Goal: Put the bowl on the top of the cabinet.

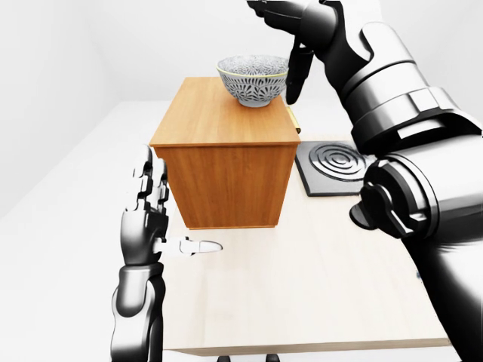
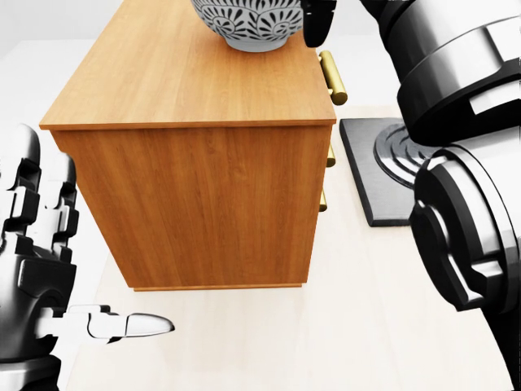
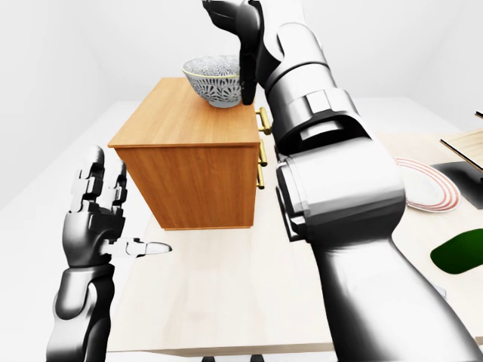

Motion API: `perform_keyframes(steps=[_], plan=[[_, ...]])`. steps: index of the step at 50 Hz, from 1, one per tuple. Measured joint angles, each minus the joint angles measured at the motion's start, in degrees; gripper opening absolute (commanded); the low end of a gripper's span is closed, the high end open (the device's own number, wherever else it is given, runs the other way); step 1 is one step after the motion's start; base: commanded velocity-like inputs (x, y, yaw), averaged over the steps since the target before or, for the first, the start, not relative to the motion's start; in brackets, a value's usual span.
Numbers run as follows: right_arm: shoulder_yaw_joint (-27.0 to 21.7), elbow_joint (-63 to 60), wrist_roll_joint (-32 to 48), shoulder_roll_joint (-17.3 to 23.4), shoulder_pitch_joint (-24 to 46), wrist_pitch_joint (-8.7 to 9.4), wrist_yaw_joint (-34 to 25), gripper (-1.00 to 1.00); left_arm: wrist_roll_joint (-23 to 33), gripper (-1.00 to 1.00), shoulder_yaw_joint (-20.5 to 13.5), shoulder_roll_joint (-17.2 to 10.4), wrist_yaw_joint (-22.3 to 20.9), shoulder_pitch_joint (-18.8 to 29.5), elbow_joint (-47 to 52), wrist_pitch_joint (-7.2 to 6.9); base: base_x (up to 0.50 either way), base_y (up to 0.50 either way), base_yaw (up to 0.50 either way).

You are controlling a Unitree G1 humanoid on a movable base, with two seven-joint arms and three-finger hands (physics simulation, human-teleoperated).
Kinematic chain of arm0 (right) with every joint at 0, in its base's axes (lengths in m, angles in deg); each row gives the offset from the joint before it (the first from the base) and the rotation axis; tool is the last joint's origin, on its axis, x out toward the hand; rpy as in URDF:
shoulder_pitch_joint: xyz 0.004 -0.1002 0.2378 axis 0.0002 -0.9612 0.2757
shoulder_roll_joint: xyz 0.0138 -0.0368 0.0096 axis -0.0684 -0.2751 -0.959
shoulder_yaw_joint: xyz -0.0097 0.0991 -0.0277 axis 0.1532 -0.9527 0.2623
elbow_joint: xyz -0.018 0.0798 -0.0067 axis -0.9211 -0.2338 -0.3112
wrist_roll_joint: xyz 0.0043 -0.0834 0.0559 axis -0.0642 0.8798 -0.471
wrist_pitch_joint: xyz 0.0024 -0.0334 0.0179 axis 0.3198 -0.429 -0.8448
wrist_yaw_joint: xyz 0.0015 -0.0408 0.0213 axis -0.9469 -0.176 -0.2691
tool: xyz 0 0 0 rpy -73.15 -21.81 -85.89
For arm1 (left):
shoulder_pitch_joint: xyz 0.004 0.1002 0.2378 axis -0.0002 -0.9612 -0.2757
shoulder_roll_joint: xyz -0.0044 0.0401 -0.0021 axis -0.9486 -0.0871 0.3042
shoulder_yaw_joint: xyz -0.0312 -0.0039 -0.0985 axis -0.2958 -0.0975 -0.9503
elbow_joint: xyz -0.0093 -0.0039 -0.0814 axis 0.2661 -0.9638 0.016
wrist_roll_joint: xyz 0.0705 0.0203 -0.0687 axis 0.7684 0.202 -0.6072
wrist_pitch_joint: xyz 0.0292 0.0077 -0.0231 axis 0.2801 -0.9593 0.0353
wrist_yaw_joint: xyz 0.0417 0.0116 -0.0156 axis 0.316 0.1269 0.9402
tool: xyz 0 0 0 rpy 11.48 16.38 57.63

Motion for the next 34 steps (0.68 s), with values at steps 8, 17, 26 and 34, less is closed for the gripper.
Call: perform_keyframes(steps=[8,17,26,34], plan=[[-0.79,0.22,0.84,3.33,2.85,0.00,-0.84,1.00,0.07,1.00,0.25,0.03,-0.17,-0.30,0.18,0.00,0.00,0.00,0.00],[-1.54,0.44,2.87,8.04,6.15,0.00,-1.73,1.00,0.14,1.00,0.51,0.02,-0.34,-0.61,1.29,0.00,0.00,0.00,0.00],[-2.29,0.60,6.15,13.55,10.59,0.00,-2.69,1.00,0.24,1.00,0.47,0.04,-0.44,-0.52,1.49,0.00,0.00,0.00,0.00],[-3.18,0.66,9.28,17.73,14.02,0.00,-3.47,1.00,0.35,1.00,0.40,0.10,-0.36,-0.33,0.99,0.00,0.00,0.00,0.00]])
